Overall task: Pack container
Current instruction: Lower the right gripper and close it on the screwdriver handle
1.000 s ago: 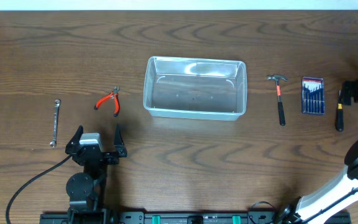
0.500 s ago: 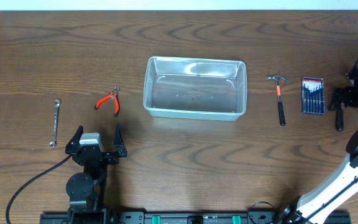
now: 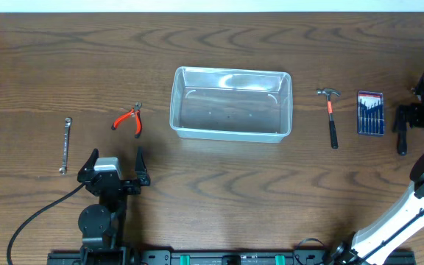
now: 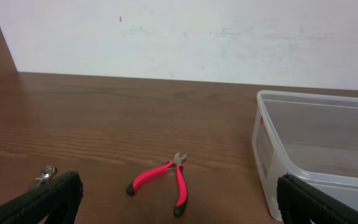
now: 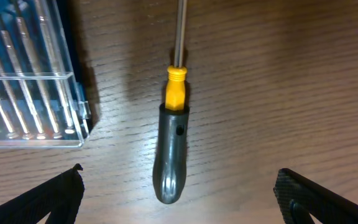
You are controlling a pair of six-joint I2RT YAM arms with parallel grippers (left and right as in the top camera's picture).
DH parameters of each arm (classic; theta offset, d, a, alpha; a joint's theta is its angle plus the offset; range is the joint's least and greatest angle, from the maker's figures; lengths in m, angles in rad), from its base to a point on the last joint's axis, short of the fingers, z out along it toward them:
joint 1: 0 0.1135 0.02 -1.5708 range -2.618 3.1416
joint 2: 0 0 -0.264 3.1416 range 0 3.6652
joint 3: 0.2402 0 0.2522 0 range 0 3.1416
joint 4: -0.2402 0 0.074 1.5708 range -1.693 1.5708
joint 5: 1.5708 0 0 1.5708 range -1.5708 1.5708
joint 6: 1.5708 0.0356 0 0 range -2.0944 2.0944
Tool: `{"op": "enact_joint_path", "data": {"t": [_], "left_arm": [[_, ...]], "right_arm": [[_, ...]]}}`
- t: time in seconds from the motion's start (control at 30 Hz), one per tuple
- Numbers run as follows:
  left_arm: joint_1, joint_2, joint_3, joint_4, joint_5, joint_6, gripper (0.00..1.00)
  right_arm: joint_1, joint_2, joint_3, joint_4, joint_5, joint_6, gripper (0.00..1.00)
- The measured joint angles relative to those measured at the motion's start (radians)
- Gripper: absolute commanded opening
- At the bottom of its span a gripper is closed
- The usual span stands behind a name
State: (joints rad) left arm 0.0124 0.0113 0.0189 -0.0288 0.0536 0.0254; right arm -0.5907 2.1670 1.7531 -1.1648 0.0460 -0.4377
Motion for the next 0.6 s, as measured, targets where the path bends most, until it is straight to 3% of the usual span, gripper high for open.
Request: {"op": "enact_joint_path", "data": {"t": [0.6], "left_arm": [[0.0, 0.0, 0.0, 0.0, 0.0, 0.0, 0.98]], "right_arm": [[-0.002, 0.057, 0.0, 0.017, 0.011, 0.004, 0.99]]}}
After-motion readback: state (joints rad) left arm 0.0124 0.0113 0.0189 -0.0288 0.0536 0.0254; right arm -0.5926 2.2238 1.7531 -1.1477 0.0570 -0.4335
